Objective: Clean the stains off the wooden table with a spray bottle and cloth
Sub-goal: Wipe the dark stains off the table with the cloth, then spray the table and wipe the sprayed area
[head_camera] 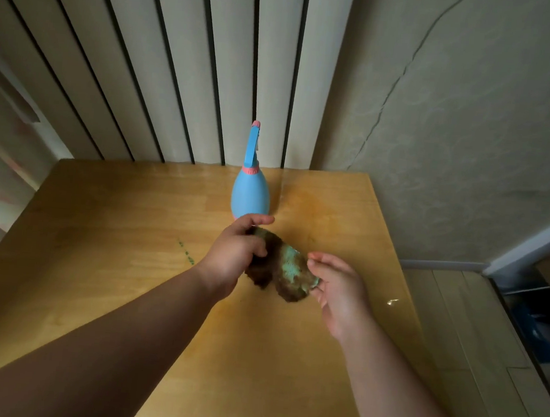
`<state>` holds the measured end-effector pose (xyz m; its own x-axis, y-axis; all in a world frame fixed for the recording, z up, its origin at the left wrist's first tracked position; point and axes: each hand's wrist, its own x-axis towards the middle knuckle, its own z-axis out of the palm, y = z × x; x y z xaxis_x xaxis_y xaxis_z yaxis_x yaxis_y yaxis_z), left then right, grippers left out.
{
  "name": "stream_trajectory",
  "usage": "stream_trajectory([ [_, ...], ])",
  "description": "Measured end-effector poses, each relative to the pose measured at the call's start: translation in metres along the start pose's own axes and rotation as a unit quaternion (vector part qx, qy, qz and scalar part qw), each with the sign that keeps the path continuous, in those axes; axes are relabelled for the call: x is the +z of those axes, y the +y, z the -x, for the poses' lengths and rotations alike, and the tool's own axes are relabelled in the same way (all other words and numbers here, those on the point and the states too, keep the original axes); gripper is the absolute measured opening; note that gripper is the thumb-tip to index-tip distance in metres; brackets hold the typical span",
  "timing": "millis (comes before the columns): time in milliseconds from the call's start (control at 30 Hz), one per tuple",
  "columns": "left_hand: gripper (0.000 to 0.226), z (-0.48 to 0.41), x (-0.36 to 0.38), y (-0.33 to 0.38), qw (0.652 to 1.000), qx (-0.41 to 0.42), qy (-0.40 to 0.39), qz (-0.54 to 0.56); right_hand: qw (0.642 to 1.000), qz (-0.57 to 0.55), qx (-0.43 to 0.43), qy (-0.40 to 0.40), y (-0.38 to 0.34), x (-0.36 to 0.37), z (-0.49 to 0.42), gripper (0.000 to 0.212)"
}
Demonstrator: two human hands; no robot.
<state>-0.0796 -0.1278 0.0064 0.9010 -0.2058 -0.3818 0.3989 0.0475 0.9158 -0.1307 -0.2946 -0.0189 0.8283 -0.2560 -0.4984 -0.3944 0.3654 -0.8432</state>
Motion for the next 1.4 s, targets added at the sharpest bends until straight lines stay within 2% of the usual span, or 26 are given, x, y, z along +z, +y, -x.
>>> stream_trajectory([
  [67, 0.06, -0.001, -0.001, -0.002, 0.99, 0.02, -0.023, -0.134, 0.994, 0.09, -0.058, 0.034, -0.004, 0.0, -0.004, 0.03],
  [100, 0.062, -0.003, -0.001, -0.004, 0.973, 0.044, -0.023, -0.225, 0.984, 0.145, -0.088, 0.055, -0.004, -0.002, -0.008, 0.034],
  [167, 0.051, -0.008, -0.001, -0.01, 0.908, 0.107, 0.009, -0.405, 0.953, 0.245, -0.149, 0.093, -0.004, -0.005, -0.014, 0.033],
  [200, 0.041, -0.01, -0.002, -0.012, 0.88, 0.132, 0.028, -0.456, 0.932, 0.297, -0.174, 0.113, -0.004, -0.008, -0.017, 0.029],
  [233, 0.031, -0.011, -0.002, -0.013, 0.867, 0.146, 0.041, -0.474, 0.908, 0.346, -0.195, 0.131, -0.005, -0.011, -0.018, 0.023],
  [300, 0.01, -0.016, 0.0, -0.012, 0.875, 0.153, 0.046, -0.456, 0.869, 0.417, -0.214, 0.156, -0.014, -0.017, -0.021, 0.016],
  [400, 0.006, -0.024, 0.011, 0.002, 0.952, 0.105, 0.045, -0.286, 0.872, 0.407, -0.215, 0.166, -0.035, -0.018, -0.032, 0.022],
  [433, 0.017, -0.03, 0.015, 0.007, 0.963, 0.09, 0.051, -0.25, 0.878, 0.388, -0.218, 0.173, -0.043, -0.016, -0.039, 0.027],
  [500, 0.046, -0.044, 0.018, 0.009, 0.965, 0.057, 0.059, -0.25, 0.887, 0.367, -0.209, 0.188, -0.055, -0.01, -0.051, 0.039],
  [533, 0.05, -0.051, 0.017, 0.005, 0.957, 0.047, 0.073, -0.276, 0.885, 0.374, -0.201, 0.193, -0.056, -0.009, -0.057, 0.04],
  [600, 0.041, -0.059, 0.009, -0.007, 0.931, 0.036, 0.111, -0.345, 0.869, 0.415, -0.197, 0.185, -0.047, -0.006, -0.066, 0.03],
  [667, 0.034, -0.061, -0.008, -0.025, 0.886, 0.027, 0.14, -0.442, 0.841, 0.486, -0.189, 0.144, -0.029, -0.004, -0.073, 0.024],
  [767, 0.041, -0.061, -0.038, -0.054, 0.786, 0.032, 0.139, -0.602, 0.775, 0.608, -0.161, 0.063, -0.002, 0.0, -0.083, 0.04],
  [833, 0.052, -0.059, -0.052, -0.066, 0.745, 0.062, 0.119, -0.653, 0.727, 0.669, -0.151, 0.029, 0.012, 0.006, -0.088, 0.054],
  [933, 0.06, -0.06, -0.058, -0.077, 0.728, 0.083, 0.091, -0.674, 0.676, 0.721, -0.15, 0.03, 0.03, 0.017, -0.1, 0.064],
  [1167, 0.06, -0.062, -0.056, -0.078, 0.721, 0.079, 0.08, -0.684, 0.643, 0.754, -0.132, 0.031, 0.013, 0.036, -0.142, 0.073],
  [1267, 0.06, -0.063, -0.056, -0.076, 0.721, 0.078, 0.081, -0.684, 0.64, 0.755, -0.138, 0.033, 0.004, 0.044, -0.159, 0.072],
  [1400, 0.06, -0.063, -0.056, -0.074, 0.723, 0.083, 0.08, -0.681, 0.654, 0.742, -0.14, 0.039, -0.003, 0.057, -0.179, 0.066],
])
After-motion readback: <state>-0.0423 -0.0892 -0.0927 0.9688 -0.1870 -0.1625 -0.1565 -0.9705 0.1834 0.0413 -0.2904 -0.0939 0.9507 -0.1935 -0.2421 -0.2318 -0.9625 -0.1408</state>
